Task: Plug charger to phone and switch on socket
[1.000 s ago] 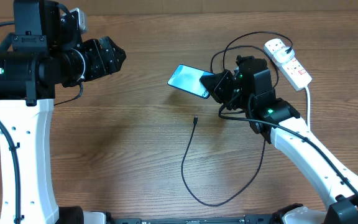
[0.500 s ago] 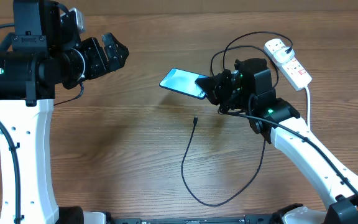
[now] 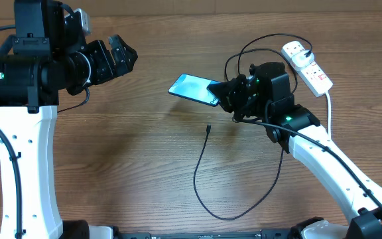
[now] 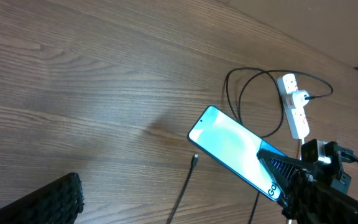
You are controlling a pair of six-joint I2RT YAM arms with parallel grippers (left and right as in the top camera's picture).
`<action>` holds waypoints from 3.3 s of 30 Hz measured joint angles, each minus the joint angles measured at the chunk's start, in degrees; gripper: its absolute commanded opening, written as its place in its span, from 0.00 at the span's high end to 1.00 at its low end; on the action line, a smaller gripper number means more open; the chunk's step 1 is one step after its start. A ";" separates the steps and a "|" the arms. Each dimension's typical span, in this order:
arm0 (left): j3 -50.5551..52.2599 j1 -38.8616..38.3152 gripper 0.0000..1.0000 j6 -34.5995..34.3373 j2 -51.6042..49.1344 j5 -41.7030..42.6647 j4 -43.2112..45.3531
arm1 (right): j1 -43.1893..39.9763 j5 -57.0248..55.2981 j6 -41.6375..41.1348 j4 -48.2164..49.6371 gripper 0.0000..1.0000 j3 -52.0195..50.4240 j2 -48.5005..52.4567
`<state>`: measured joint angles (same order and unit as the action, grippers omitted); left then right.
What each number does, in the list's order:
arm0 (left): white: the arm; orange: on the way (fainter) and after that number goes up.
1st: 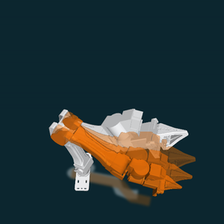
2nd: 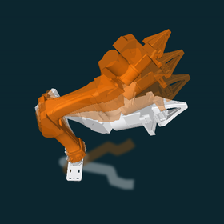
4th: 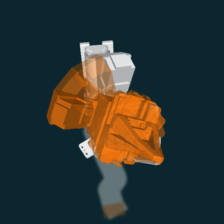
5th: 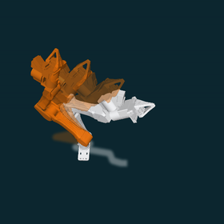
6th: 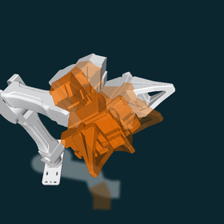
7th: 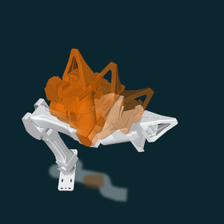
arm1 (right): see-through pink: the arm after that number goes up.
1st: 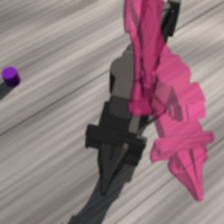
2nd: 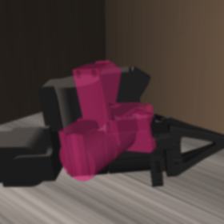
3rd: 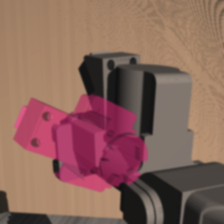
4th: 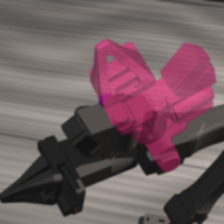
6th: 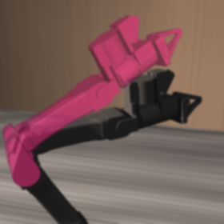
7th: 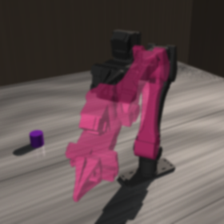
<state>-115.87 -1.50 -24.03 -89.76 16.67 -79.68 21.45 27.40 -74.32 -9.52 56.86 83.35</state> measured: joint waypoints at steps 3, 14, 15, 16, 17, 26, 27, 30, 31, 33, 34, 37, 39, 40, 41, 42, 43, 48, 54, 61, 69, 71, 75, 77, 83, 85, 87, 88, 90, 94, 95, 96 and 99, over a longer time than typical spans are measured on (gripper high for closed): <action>0.00 0.00 0.00 0.00 0.00 0.00 0.00 | 0.00 1.79 -0.66 0.87 0.96 0.00 0.00; 0.00 0.00 0.00 -0.02 0.00 0.00 0.00 | 0.00 4.35 -1.97 0.87 0.96 0.00 0.00; 0.00 0.00 0.00 0.00 0.00 0.00 0.00 | 0.02 4.35 -1.95 0.85 0.96 0.00 0.00; 0.00 0.00 0.00 0.00 0.00 0.00 0.00 | 0.00 4.35 -1.97 0.90 0.96 0.00 0.00; 0.00 0.00 0.00 0.00 0.00 0.00 0.00 | 0.00 4.35 -1.95 0.90 0.96 0.00 0.00; 0.00 0.00 0.00 0.00 0.00 0.00 -0.02 | 0.00 4.37 -1.99 0.87 0.96 0.00 0.00; 0.00 0.00 0.00 0.00 0.00 0.00 0.00 | 0.00 4.37 -1.99 0.87 0.96 0.00 0.00; 0.00 0.00 0.00 0.00 0.00 0.00 0.00 | 0.00 4.37 -1.99 0.87 0.96 0.00 0.00; 0.00 0.00 0.00 0.00 0.00 0.00 0.00 | 0.00 4.37 -1.97 0.87 0.96 0.00 0.00; 0.00 0.00 0.00 0.00 0.00 0.00 0.00 | 0.00 4.37 -1.99 0.87 0.96 0.00 0.00; 0.00 0.00 0.00 0.00 0.00 0.00 0.00 | 0.02 4.37 -1.97 0.87 0.96 0.00 0.00; 0.00 0.00 0.00 0.00 0.00 0.00 -0.02 | 0.00 4.39 -1.97 0.85 0.96 0.00 0.00; 0.00 0.00 0.00 -0.02 0.00 0.00 -0.02 | 0.02 4.37 -1.97 0.90 0.96 0.00 0.00; 0.00 0.00 0.01 0.00 0.00 0.00 0.00 | 0.00 4.37 -1.99 0.85 0.96 0.00 0.00; 0.00 0.00 0.00 0.00 0.00 0.00 -0.02 | 0.02 4.39 -1.99 0.90 0.96 0.00 0.00; 0.00 0.00 0.00 0.00 0.00 0.00 -0.02 | 0.02 4.39 -1.99 0.85 0.96 0.00 0.00; 0.00 0.00 0.00 0.00 0.00 0.00 -0.02 | 0.07 4.46 -2.01 0.87 0.96 0.00 0.00; 0.00 0.00 0.00 0.00 0.00 0.00 0.00 | 0.72 4.79 -2.03 0.87 0.96 0.00 0.00; 0.00 0.00 0.00 0.00 0.00 0.00 0.00 | 0.81 4.79 -3.67 1.77 0.96 0.00 0.00; 0.00 0.00 0.00 -0.02 0.00 0.00 0.68 | 0.81 4.79 -6.58 6.99 0.96 0.00 0.00; 0.00 0.00 0.00 -8.61 0.00 1.90 0.42 | 0.83 4.72 -12.09 8.22 0.96 0.00 0.00; 0.00 0.00 0.00 -11.98 -0.02 3.21 0.46 | 0.81 4.48 -13.86 9.18 0.96 0.00 0.00; 0.00 0.00 0.00 -21.38 -0.31 5.44 0.90 | 0.81 3.17 -17.97 9.99 0.96 0.00 0.00; 0.00 0.00 0.09 -25.59 -0.59 5.95 0.90 | 0.81 2.60 -20.02 10.14 0.96 0.00 0.00; 0.00 -1.66 0.14 -36.59 -1.53 7.41 -0.09 | 1.05 0.02 -23.87 11.41 0.96 0.00 0.00; 0.00 -3.26 0.17 -40.19 -2.71 7.67 -0.02 | 1.70 -1.46 -25.53 11.61 0.96 0.00 0.00; 0.00 -5.07 0.16 -43.47 -4.57 8.33 0.76 | 3.17 -3.54 -26.91 12.46 0.96 0.00 0.00; 0.00 -6.12 0.16 -45.05 -6.19 9.07 2.25 | 4.00 -4.39 -27.43 12.98 0.96 0.00 0.00; 0.00 -7.23 0.16 -46.47 -8.26 10.19 3.43 | 5.05 -5.60 -28.06 13.92 0.96 0.00 0.00; 0.00 -8.39 0.17 -48.06 -12.20 12.02 3.67 | 6.05 -6.86 -31.15 15.76 0.96 0.00 0.00; 0.00 -8.39 0.18 -48.06 -12.63 12.31 3.87 | 6.05 -6.91 -31.78 15.96 0.96 0.00 0.00; 0.02 -8.39 0.19 -48.00 -13.07 12.76 4.66 | 6.05 -7.10 -32.72 16.44 0.96 0.00 0.00; 0.02 -8.39 0.19 -45.92 -14.21 14.91 9.60 | 6.05 -7.34 -36.02 16.87 0.96 0.00 0.00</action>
<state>-115.85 -9.89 -69.95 -103.96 31.57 -70.08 27.51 20.05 -110.34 7.35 56.86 83.35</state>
